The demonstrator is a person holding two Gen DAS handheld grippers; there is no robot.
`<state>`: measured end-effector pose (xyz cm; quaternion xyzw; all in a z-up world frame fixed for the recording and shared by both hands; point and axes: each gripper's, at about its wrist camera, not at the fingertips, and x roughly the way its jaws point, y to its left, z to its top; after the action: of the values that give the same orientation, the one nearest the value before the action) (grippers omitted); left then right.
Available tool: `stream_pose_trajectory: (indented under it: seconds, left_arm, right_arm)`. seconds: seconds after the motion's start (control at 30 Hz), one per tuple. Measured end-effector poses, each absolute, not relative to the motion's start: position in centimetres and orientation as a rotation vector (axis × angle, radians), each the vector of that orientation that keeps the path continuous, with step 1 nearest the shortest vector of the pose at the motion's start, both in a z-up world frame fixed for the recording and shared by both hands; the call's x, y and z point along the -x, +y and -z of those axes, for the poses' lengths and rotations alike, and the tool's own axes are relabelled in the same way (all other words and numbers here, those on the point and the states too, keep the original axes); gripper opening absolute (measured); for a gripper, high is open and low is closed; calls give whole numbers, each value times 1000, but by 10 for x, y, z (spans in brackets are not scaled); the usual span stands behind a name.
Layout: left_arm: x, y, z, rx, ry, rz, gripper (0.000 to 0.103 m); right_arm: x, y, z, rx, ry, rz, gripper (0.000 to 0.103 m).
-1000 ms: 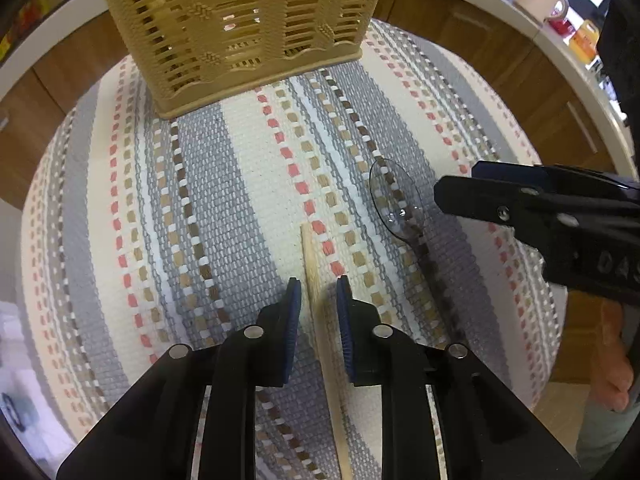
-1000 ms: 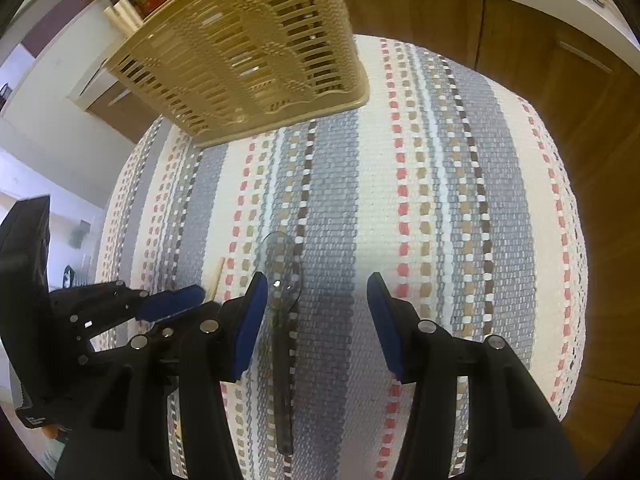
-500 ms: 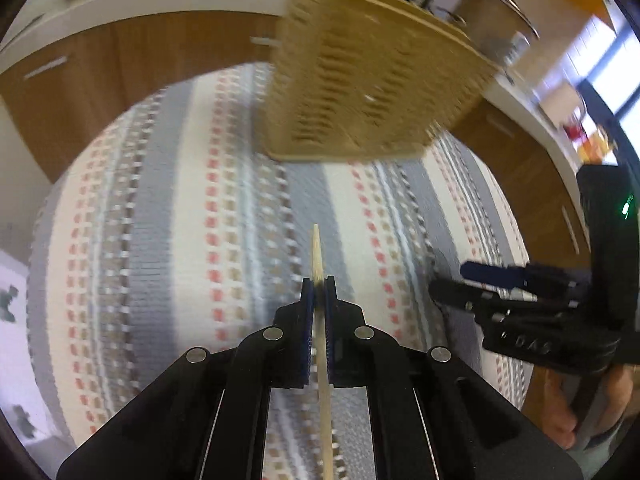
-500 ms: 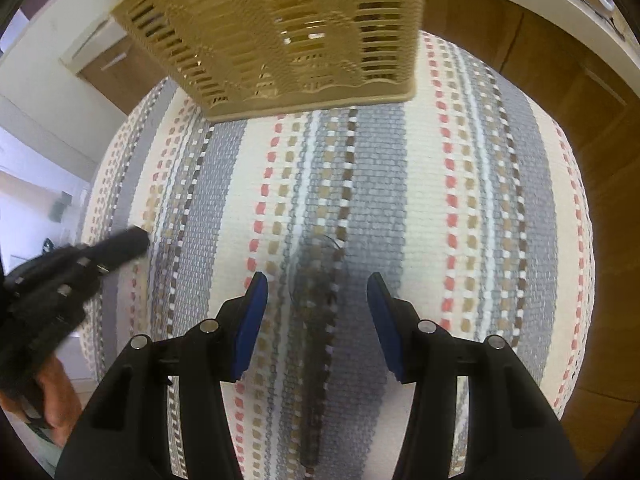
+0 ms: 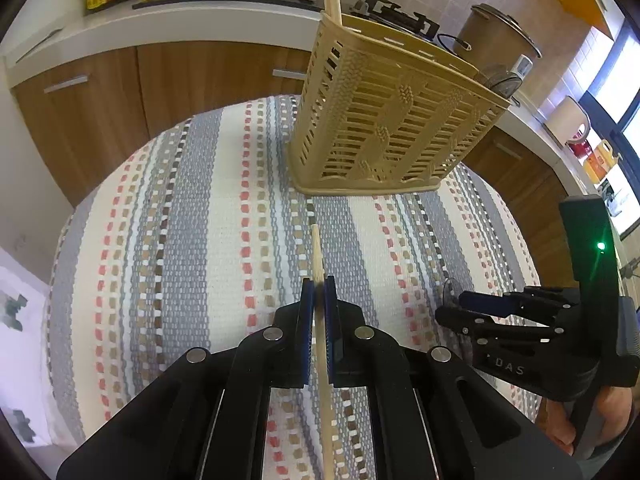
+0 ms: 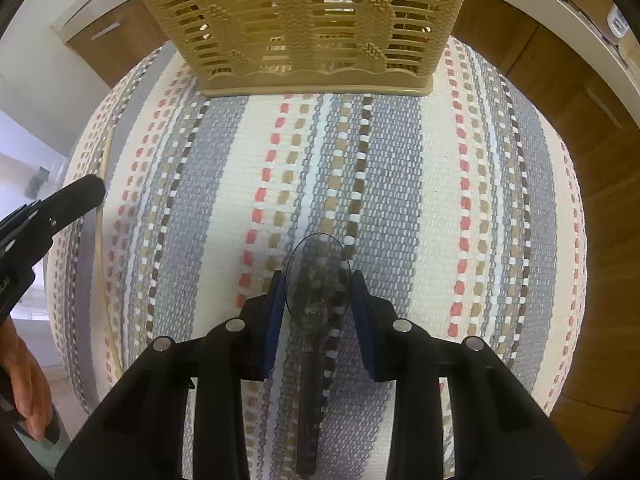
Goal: Organize utensils
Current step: 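Lift the chopstick and spoon and lower them into the tan caddy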
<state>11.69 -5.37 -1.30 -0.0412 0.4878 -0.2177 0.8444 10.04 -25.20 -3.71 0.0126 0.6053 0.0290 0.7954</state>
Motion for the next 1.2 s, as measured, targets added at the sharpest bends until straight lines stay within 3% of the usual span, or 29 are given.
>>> stream_pose_trajectory:
  seconds: [0.3,0.63,0.87,1.2]
  left_arm:
    - [-101,-43,-12,119,920,475,3]
    - [-82,-36,-120,143,579,472,3]
    - [-110,-59,-191,148,332,447,3]
    - [-163,-100,-203,140,149,408,3]
  right_arm:
    - [-58,-266,-14,-93,1071,-133,30]
    - [-34,-283,-116,-148,706,-143,30]
    - [-60,-288,-187,-114,463,-82,30]
    - [-125,-316,-229,-136,232,-64,30]
